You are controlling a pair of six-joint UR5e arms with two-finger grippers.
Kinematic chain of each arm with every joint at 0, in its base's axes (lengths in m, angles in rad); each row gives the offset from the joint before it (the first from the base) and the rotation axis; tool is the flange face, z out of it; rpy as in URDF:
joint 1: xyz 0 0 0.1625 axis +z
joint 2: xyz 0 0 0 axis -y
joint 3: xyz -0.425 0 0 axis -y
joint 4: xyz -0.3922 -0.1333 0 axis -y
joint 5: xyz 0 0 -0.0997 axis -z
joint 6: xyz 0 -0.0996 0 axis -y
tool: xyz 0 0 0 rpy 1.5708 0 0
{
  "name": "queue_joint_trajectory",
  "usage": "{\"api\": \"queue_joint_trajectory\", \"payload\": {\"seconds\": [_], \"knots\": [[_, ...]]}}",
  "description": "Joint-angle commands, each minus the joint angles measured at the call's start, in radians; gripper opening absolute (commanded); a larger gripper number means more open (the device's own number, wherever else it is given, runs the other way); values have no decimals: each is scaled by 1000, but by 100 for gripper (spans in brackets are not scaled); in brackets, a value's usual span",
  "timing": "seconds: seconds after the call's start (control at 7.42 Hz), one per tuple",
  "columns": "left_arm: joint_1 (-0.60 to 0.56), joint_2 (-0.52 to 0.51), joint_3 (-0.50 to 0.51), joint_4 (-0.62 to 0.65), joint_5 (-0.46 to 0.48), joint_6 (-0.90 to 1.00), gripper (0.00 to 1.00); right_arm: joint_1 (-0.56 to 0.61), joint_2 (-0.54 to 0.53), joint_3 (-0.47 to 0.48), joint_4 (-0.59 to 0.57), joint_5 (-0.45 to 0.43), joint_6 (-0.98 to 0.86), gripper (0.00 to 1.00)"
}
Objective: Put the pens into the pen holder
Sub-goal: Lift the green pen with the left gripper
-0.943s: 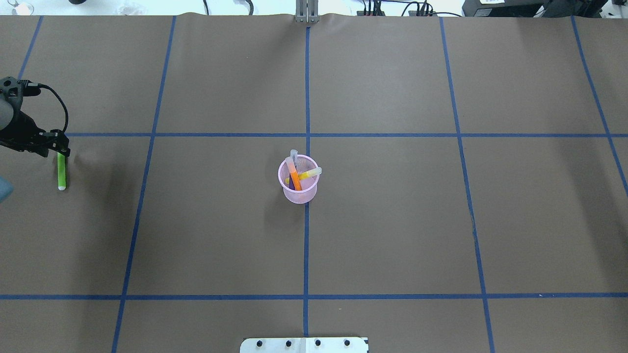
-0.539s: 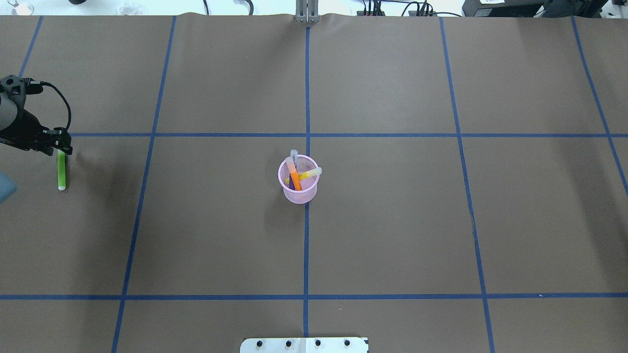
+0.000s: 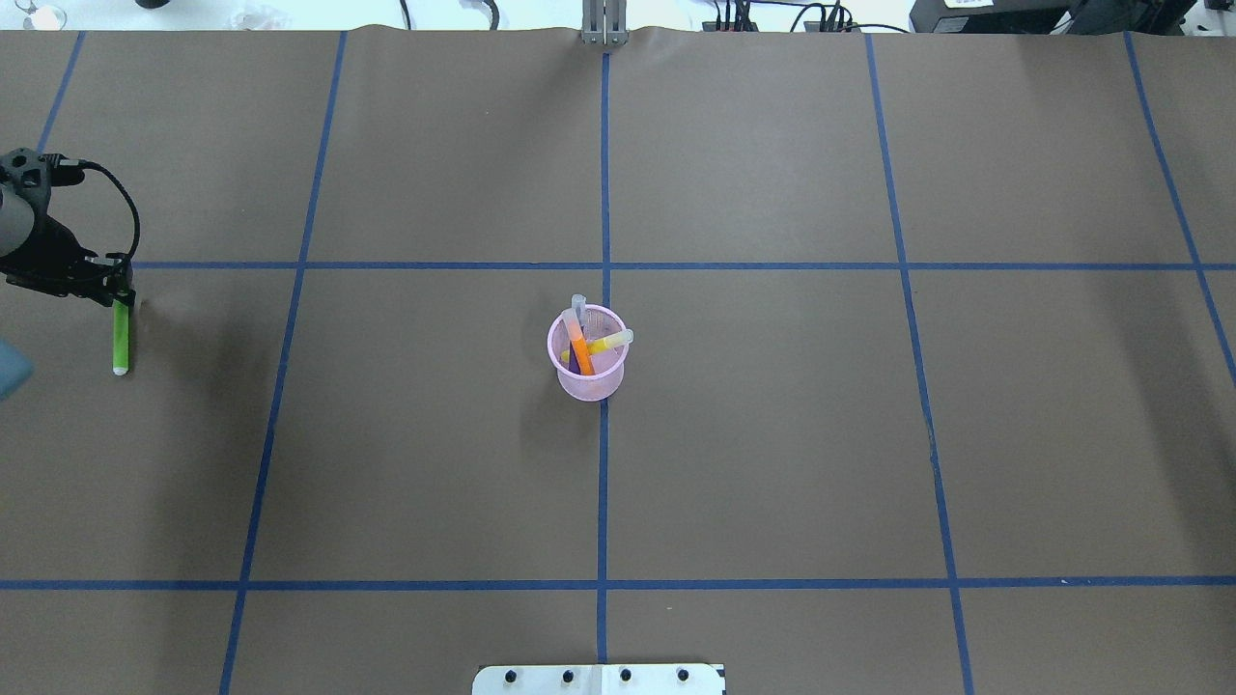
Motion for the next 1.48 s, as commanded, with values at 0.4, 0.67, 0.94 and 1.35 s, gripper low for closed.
{"api": "queue_joint_trajectory", "payload": {"seconds": [0.4,0.67,0.94,1.35], "knots": [[2,-1,9,0,2,3,34,0,1,0,0,1,0,100],[3,-1,11,3,3,3,34,0,1,0,0,1,0,100],[3,-5,12,9,3,3,34,0,1,0,0,1,0,100],[3,-26,35,9,6,3,33,-2,3,0,-2,1,0,100]]}}
